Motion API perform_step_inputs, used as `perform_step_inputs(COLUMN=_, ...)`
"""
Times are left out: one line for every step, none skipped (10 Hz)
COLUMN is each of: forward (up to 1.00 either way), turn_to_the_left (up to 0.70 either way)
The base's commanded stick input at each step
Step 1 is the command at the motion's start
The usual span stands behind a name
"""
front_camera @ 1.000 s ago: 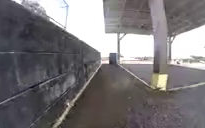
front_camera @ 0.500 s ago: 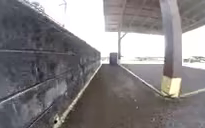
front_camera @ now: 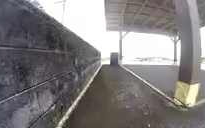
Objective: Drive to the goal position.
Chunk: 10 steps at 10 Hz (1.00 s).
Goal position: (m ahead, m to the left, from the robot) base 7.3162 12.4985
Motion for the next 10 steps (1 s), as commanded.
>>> perform_step_inputs(forward=0.70, turn_to_the_left=0.00)
perform_step_inputs(forward=0.70, turn_to_the_left=0.00)
perform_step_inputs(forward=0.70, turn_to_the_left=0.00)
perform_step_inputs(forward=0.70, turn_to_the_left=0.00)
perform_step_inputs(forward=0.70, turn_to_the_left=0.00)
perform_step_inputs(forward=0.70, turn_to_the_left=0.00)
perform_step_inputs(forward=0.70, turn_to_the_left=0.00)
perform_step_inputs(forward=0.70, turn_to_the_left=0.00)
perform_step_inputs(forward=0.70, turn_to_the_left=0.00)
perform_step_inputs(forward=0.70, turn_to_the_left=0.00)
